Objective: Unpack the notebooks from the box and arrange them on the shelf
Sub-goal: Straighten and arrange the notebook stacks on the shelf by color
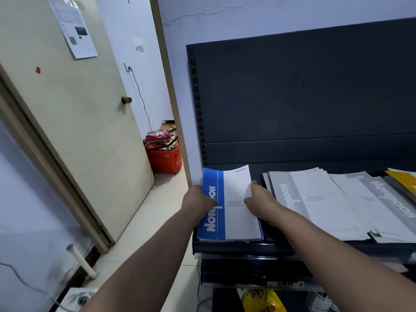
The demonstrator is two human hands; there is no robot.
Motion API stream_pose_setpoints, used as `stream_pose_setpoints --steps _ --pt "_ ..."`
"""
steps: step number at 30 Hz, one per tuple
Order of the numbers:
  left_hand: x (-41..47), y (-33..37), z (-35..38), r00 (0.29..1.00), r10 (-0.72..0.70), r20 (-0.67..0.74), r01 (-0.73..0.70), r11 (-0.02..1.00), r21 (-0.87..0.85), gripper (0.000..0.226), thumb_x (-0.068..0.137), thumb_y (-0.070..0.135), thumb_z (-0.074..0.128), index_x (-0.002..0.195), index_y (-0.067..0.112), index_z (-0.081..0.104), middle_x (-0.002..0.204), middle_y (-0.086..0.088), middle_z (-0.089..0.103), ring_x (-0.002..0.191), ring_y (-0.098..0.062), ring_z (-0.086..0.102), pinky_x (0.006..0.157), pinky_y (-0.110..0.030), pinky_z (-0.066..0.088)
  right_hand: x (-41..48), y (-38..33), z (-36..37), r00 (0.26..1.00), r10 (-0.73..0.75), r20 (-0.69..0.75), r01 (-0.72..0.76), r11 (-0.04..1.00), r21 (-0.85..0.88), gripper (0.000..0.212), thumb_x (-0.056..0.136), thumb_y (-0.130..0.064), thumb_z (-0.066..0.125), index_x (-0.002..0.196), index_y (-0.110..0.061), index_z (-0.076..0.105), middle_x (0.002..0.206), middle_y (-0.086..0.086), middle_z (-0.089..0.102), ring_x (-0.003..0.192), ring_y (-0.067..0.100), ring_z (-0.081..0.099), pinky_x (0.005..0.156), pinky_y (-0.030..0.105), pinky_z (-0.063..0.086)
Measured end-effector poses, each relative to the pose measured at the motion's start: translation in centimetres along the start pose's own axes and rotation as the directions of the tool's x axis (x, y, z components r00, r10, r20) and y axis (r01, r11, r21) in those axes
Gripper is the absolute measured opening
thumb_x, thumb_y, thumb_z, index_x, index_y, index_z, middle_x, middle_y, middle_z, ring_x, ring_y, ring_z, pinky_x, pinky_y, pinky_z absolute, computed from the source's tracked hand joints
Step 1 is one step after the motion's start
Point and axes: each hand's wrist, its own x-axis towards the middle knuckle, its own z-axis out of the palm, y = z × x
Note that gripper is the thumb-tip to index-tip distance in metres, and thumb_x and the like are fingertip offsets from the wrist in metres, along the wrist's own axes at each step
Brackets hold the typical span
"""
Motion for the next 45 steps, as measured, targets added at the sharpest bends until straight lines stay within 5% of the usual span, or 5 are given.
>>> stream_pose_setpoints --steps 7,12,26,35,45 --pt "0.5 -0.4 0.7 0.999 0.003 -0.033 0.004 0.976 0.219 0.041 0.082 0.021 0.073 0.119 0.011 0.057 0.117 -0.008 0.067 0.102 -0.025 0.066 0.088 -0.039 0.055 0.5 0.1 0.7 1.000 0.005 0.006 -0.004 0.984 -0.179 0.063 0.100 -0.015 0.042 0.152 -0.002 0.008 0.149 0.017 0.028 0.126 0.029 0.045 0.088 0.031 0.042" --pt "0.6 -0.4 0.7 0.987 0.103 -0.121 -0.031 0.873 0.486 0.065 0.080 0.036 0.074 0.134 0.019 0.042 0.133 -0.009 0.043 0.127 -0.029 0.041 0.097 -0.043 0.045 0.3 0.6 1.4 0.975 -0.192 -0.111 0.099 0.826 -0.555 0.039 0.093 -0.014 0.048 0.132 -0.016 0.049 0.139 0.008 0.038 0.126 0.027 0.034 0.099 0.037 0.035" --pt "-0.1 1.2 1.6 0.961 0.275 0.010 -0.177 0.589 0.789 0.023 0.088 0.015 0.053 0.110 0.017 0.060 0.121 -0.005 0.053 0.117 -0.026 0.043 0.085 -0.037 0.039 -2.2 3.0 -1.5 0.911 -0.356 -0.210 0.125 0.722 -0.681 0.035 0.087 -0.015 0.049 0.120 -0.019 0.056 0.130 -0.001 0.050 0.128 0.023 0.035 0.096 0.039 0.032" --pt "-2.2 6.0 7.2 0.892 0.446 0.076 -0.379 0.644 0.665 0.026 0.090 0.016 0.055 0.113 0.012 0.066 0.120 -0.006 0.060 0.117 -0.029 0.047 0.081 -0.037 0.044 -4.4 11.0 -9.1 0.931 -0.145 -0.336 -0.104 0.777 -0.621 0.045 0.093 -0.017 0.042 0.138 -0.022 0.045 0.146 0.003 0.038 0.137 0.025 0.026 0.103 0.042 0.032" --pt "-4.1 9.8 12.8 0.961 0.263 0.085 -0.273 0.858 0.434 0.012 0.088 0.013 0.054 0.076 0.011 0.057 0.093 -0.014 0.064 0.092 -0.028 0.060 0.072 -0.028 0.043 -4.7 15.6 -12.0 0.966 -0.135 -0.218 0.000 0.850 -0.527 0.036 0.097 -0.039 0.041 0.124 -0.018 0.050 0.131 0.004 0.051 0.124 0.026 0.041 0.094 0.038 0.037"
